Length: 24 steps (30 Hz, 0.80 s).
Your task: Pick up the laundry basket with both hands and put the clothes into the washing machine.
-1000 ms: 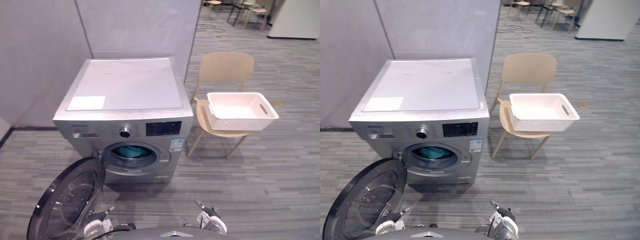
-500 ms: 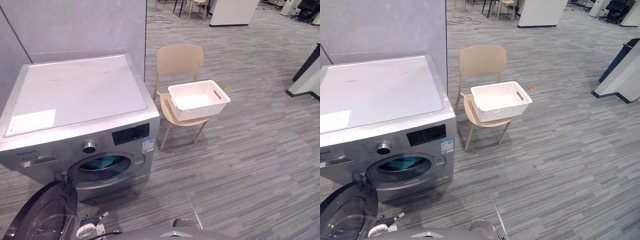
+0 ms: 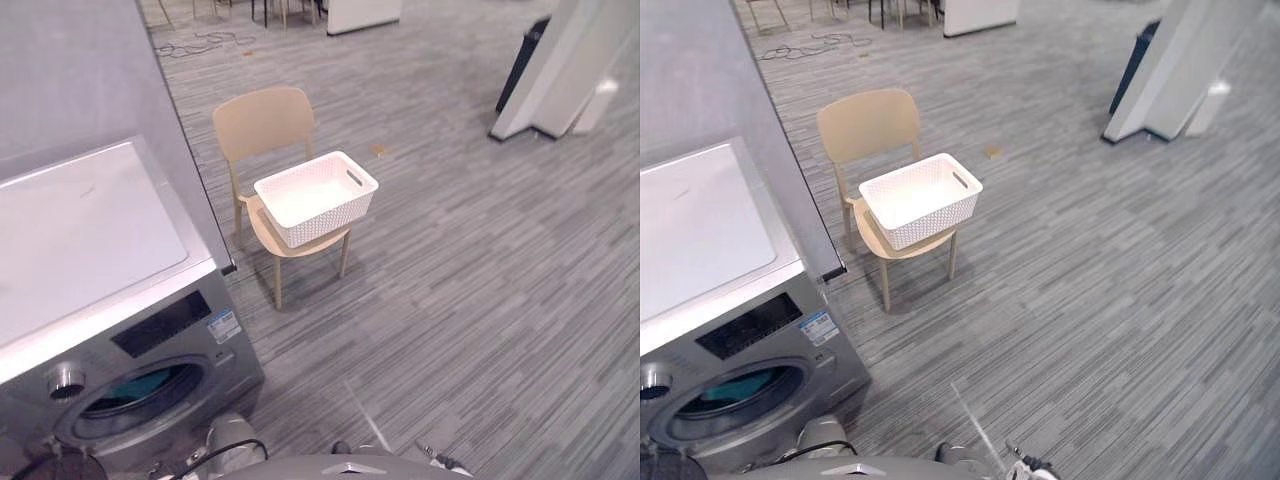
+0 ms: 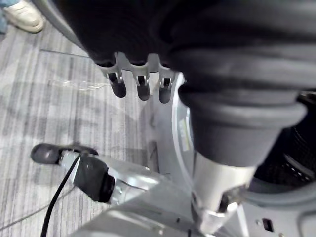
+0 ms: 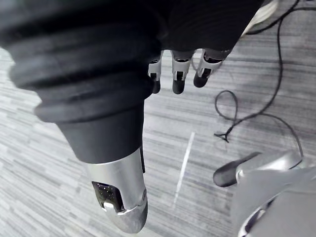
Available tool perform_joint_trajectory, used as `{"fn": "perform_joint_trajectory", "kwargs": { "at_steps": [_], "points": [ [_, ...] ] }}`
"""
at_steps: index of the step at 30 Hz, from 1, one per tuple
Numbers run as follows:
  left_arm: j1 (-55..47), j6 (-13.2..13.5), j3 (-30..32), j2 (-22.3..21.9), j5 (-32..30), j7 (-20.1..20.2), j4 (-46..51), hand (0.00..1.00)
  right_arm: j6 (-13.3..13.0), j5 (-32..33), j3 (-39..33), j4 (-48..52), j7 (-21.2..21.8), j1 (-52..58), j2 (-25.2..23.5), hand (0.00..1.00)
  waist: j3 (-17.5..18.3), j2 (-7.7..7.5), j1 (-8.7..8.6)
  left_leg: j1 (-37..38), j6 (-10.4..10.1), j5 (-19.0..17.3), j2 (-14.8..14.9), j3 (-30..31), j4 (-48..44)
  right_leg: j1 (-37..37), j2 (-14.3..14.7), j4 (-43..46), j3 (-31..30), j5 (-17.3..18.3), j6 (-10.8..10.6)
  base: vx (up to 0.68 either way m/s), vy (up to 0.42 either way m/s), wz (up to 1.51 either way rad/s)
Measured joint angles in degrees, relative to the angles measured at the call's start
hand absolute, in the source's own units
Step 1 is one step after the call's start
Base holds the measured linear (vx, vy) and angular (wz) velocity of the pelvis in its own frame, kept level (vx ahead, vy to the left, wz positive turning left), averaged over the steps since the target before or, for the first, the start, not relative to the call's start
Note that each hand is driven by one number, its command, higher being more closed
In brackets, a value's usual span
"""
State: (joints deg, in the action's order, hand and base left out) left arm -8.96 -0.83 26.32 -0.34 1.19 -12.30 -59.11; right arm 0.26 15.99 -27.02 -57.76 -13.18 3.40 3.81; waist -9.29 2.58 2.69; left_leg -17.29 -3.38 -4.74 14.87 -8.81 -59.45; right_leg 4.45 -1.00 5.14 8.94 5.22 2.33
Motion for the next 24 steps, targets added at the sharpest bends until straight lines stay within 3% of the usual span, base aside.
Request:
{"fn": "perform_joint_trajectory", "kwargs": {
  "at_steps": [1,2,3,4,5,6,7,8,10,11,12,13,15,16,17,18,19,20,21,24],
  "points": [
    [-1.1,0.3,-0.1,-0.9,0.4,0.1,0.9,0.0,0.0,0.1,0.9,1.7,0.0,-0.4,-0.4,0.0,0.1,0.68,0.62,-0.2,-0.8,-2.8,-3.9,1.2,7.3,0.7,0.0,-0.6,-1.0,0.0,-0.1,0.24,0.005,-0.58],
    [-1.7,0.3,-0.2,-1.2,0.7,0.2,1.2,0.0,0.0,0.1,1.8,2.2,0.0,-0.9,-0.5,0.0,0.1,0.82,0.97,0.0,-1.0,-3.7,-6.0,2.2,11.9,0.8,0.0,-0.7,-1.8,0.0,-0.1,0.25,0.053,-0.77],
    [-2.6,0.3,-0.4,-1.8,1.0,0.3,1.2,0.0,-0.1,0.0,1.7,2.8,0.2,-2.3,-1.2,0.0,0.1,0.9,1.76,1.2,-1.2,-4.1,-10.5,5.8,24.8,1.0,0.1,-1.0,-3.8,-0.2,-0.6,0.2,0.078,-0.83],
    [-3.3,0.2,-0.6,-2.2,1.0,0.3,1.1,0.0,-0.2,-0.1,1.8,2.8,0.2,-3.1,-1.3,0.0,0.1,0.98,2.29,2.7,-1.7,-3.1,-12.7,7.7,35.7,1.4,0.3,-1.8,-5.3,-0.1,-0.8,0.25,0.119,-1.03],
    [-4.1,0.1,-0.6,-2.8,1.0,0.4,1.0,0.0,-0.2,-0.5,2.3,2.9,0.5,-4.0,-1.8,0.0,0.3,1.36,2.72,4.9,-1.5,0.1,-13.3,7.9,47.4,2.1,0.8,-2.6,-7.0,0.4,-1.2,0.26,0.138,-0.79],
    [-4.3,0.0,-0.5,-3.1,1.0,0.4,0.8,0.0,-0.3,-0.6,2.6,3.1,0.6,-4.0,-2.2,0.0,0.2,1.58,2.83,5.4,-0.7,1.9,-12.9,7.0,50.7,2.7,1.1,-2.8,-7.8,1.1,-1.4,0.34,0.17,-0.7],
    [-4.4,-0.2,0.3,-3.1,1.0,0.6,-0.1,0.0,-0.4,-0.7,2.8,3.3,0.6,-3.3,-2.6,0.0,0.6,2.04,3.16,6.8,0.8,5.9,-12.1,4.0,50.4,4.2,1.1,-2.2,-8.6,2.9,-2.1,0.36,0.165,-0.3],
    [-4.4,-0.2,1.6,-3.2,1.0,0.5,0.1,0.0,-0.2,-1.2,3.4,4.3,0.6,-2.0,-3.7,0.0,1.1,0.63,3.01,7.7,2.5,6.3,-13.2,2.3,49.6,5.0,-0.5,-0.1,-8.4,5.9,-2.8,0.32,0.136,-0.1],
    [-4.4,-0.2,2.4,-2.2,1.0,0.5,0.1,0.0,-0.1,-2.9,3.5,4.7,0.7,0.6,-4.3,0.0,2.4,-1.81,2.65,9.0,3.9,4.4,-16.3,2.3,49.6,3.7,-3.5,5.8,-8.5,9.7,-3.6,0.3,0.105,0.03],
    [-3.7,-0.2,2.3,-1.8,1.0,0.5,0.0,0.0,0.0,-2.9,3.1,4.0,0.7,1.2,-4.2,0.0,2.6,-2.43,2.84,11.2,4.6,3.5,-17.4,0.7,51.2,-2.7,-4.8,21.1,-8.6,11.7,-5.8,0.33,0.102,-0.29],
    [-3.5,-0.2,2.3,-1.7,1.0,0.5,0.0,0.0,-0.1,-3.0,3.0,4.1,0.8,0.9,-4.1,0.0,2.3,-2.66,2.81,12.3,4.8,3.2,-17.6,0.0,51.7,-6.7,-5.4,29.9,-8.9,10.8,-7.3,0.34,0.115,-0.49],
    [-3.4,-0.3,2.1,-1.1,1.1,0.4,0.3,0.0,-0.1,-3.0,2.4,4.7,1.6,0.7,-4.3,0.0,1.4,-3.5,2.08,14.3,5.0,1.9,-18.2,-0.7,51.4,-14.4,-6.7,46.7,-9.6,5.9,-11.5,0.18,0.069,-0.25],
    [-4.2,-2.1,1.7,-0.5,3.3,-1.1,-0.1,0.0,-0.1,-2.6,1.5,5.3,2.5,1.4,-4.6,0.0,0.6,-3.32,0.69,16.5,4.6,0.0,-18.1,-0.1,49.4,-21.2,-7.2,64.3,-9.7,3.0,-12.4,0.21,0.014,0.27],
    [-4.5,-2.1,0.9,-0.4,3.9,-1.4,-0.1,0.0,-0.3,-2.9,0.9,5.2,2.5,2.0,-4.2,0.0,0.5,-3.65,0.13,17.9,5.1,-0.6,-18.1,1.5,48.4,-23.5,-8.1,68.3,-9.3,2.9,-12.3,0.21,-0.037,0.66],
    [-4.4,-2.4,0.8,-0.2,4.3,-1.6,0.0,0.0,-0.3,-2.9,0.5,5.0,2.5,2.4,-3.8,0.0,0.6,-3.78,0.11,18.7,5.1,-0.8,-18.1,2.6,48.4,-24.2,-9.0,68.2,-8.9,2.9,-12.1,0.25,-0.076,0.92],
    [-4.0,-2.4,0.1,0.2,4.7,-1.8,0.1,0.0,0.0,-2.9,-1.3,4.6,2.5,3.6,-3.6,0.0,0.5,-3.67,0.23,19.4,4.7,-1.2,-18.0,5.0,48.5,-25.1,-12.0,65.3,-7.8,3.6,-10.3,0.27,-0.106,0.97],
    [-4.0,-2.4,0.0,0.1,4.9,-1.8,1.0,0.0,0.0,-2.8,-3.2,4.5,2.5,3.8,-4.0,0.0,0.4,-3.49,0.26,19.6,4.0,-1.6,-17.6,6.8,48.4,-25.5,-15.1,59.3,-7.5,4.0,-9.0,0.29,-0.154,0.9],
    [-4.0,-2.4,0.0,0.0,4.9,-1.8,1.4,0.0,0.0,-2.8,-4.1,4.5,2.5,3.8,-4.1,0.0,0.3,-3.35,0.27,19.7,3.6,-2.1,-17.3,7.6,48.1,-25.4,-16.4,55.4,-7.6,3.9,-8.9,0.23,-0.21,0.68],
    [-3.9,-2.5,0.5,0.0,5.0,-2.2,1.8,0.0,0.0,-2.8,-5.6,4.5,2.5,4.0,-4.2,0.0,0.1,-2.86,0.22,19.8,2.4,-3.4,-16.1,9.1,46.7,-23.8,-17.8,45.9,-8.4,3.4,-8.1,0.17,-0.224,0.45],
    [-5.0,-2.1,0.5,2.2,4.7,-1.8,2.4,0.0,0.9,-2.8,-8.2,3.7,2.5,5.5,-5.2,0.0,0.4,-2.6,0.43,18.7,-1.1,-7.7,-12.2,12.2,42.4,-17.0,-17.6,21.0,-14.0,-0.9,-8.1,0.11,-0.356,0.42]
  ]
}}
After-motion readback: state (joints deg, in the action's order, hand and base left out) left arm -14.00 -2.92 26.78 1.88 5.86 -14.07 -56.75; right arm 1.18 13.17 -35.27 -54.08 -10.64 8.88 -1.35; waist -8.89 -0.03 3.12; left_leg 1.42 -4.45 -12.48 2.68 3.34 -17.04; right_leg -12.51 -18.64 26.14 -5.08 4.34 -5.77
